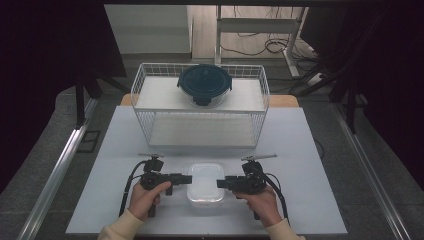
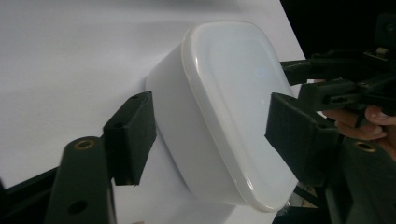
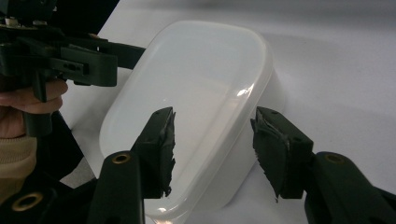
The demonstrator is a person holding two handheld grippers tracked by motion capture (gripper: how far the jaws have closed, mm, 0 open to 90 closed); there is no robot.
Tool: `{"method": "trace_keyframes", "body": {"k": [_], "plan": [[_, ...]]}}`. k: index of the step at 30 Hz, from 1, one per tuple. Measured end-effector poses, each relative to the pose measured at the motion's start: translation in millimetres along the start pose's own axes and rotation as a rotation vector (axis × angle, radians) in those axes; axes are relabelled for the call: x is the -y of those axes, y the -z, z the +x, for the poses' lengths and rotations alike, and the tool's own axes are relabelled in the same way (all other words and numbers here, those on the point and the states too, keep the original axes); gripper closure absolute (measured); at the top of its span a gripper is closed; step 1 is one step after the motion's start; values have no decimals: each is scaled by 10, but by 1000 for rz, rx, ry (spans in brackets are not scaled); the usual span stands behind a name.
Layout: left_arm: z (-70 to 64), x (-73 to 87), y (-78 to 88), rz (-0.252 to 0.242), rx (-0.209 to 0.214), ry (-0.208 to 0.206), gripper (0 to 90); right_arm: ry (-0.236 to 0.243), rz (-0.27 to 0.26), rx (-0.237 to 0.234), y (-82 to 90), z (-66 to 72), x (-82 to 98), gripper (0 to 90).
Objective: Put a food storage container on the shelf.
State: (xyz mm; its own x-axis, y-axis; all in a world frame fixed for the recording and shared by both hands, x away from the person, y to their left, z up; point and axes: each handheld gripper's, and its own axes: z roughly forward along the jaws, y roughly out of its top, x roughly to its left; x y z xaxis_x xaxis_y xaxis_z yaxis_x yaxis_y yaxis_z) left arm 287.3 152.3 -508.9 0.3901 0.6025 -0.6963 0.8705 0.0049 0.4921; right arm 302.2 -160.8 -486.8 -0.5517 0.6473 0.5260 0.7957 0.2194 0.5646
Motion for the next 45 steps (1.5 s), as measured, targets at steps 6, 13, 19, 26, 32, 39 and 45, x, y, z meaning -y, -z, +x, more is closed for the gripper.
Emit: {"method": "trace_keyframes", "body": {"k": [6,13,19,26,32,39,45], "plan": [[22,7,-42,25,21,14,406,-55,-2,-34,-12,-69,12,540],[101,39,-89,44,92,86,540,-88,3,-55,-20,-98,18,604],[70,43,-33,14,80,85,648,-141,-3,-81,1,-142,29,664],[16,56,27,5,87,66,702,-155,-10,-100,62,-130,39,710],[-44,52,97,-22,82,32,767,-142,-27,-110,133,-101,35,762],[-89,50,144,-32,70,2,797,-99,-48,-105,189,-40,24,801],[-111,50,177,-43,78,-13,797,-77,-57,-106,216,-7,15,803]]}}
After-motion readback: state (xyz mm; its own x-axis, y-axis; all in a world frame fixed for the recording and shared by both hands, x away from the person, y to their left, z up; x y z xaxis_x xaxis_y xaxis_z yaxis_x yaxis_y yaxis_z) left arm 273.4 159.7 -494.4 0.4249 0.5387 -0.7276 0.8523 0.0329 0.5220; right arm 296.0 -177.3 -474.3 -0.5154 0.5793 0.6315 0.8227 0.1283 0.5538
